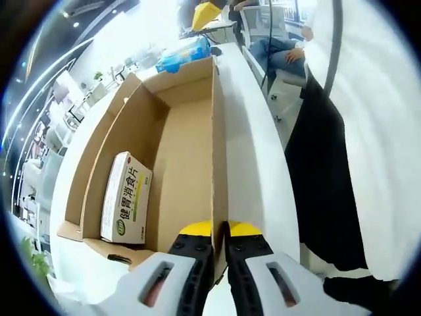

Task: Operate the shoe box by opening the lid, removing the specified soft item, and placing it in the target area until the item is outside and the box remains undamaged.

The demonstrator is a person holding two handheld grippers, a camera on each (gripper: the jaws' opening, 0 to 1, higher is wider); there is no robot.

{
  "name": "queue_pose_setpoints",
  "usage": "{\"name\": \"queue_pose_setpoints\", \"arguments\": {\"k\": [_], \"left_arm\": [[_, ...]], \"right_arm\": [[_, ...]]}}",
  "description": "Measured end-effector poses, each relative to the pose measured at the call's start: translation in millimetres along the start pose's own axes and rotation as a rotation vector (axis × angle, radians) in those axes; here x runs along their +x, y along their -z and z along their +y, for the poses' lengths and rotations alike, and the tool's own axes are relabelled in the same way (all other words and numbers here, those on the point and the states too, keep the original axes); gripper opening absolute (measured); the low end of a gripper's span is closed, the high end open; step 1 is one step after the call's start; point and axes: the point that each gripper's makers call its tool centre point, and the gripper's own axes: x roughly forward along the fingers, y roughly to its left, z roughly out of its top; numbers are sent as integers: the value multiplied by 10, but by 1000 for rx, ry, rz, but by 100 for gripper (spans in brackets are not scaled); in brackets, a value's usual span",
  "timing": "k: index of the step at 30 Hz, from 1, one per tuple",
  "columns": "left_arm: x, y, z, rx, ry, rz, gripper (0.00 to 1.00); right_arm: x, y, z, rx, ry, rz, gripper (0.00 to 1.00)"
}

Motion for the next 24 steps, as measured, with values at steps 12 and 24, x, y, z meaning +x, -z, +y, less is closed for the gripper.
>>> {"name": "queue_pose_setpoints", "arguments": {"k": [12, 24], "left_arm": [[-15, -44, 8, -33, 12, 11, 4], [5, -9, -1, -29, -3, 13, 4]], "right_arm": [[246, -8, 145, -84, -70, 14, 46], [264, 8, 162, -41, -112, 5, 47]]}}
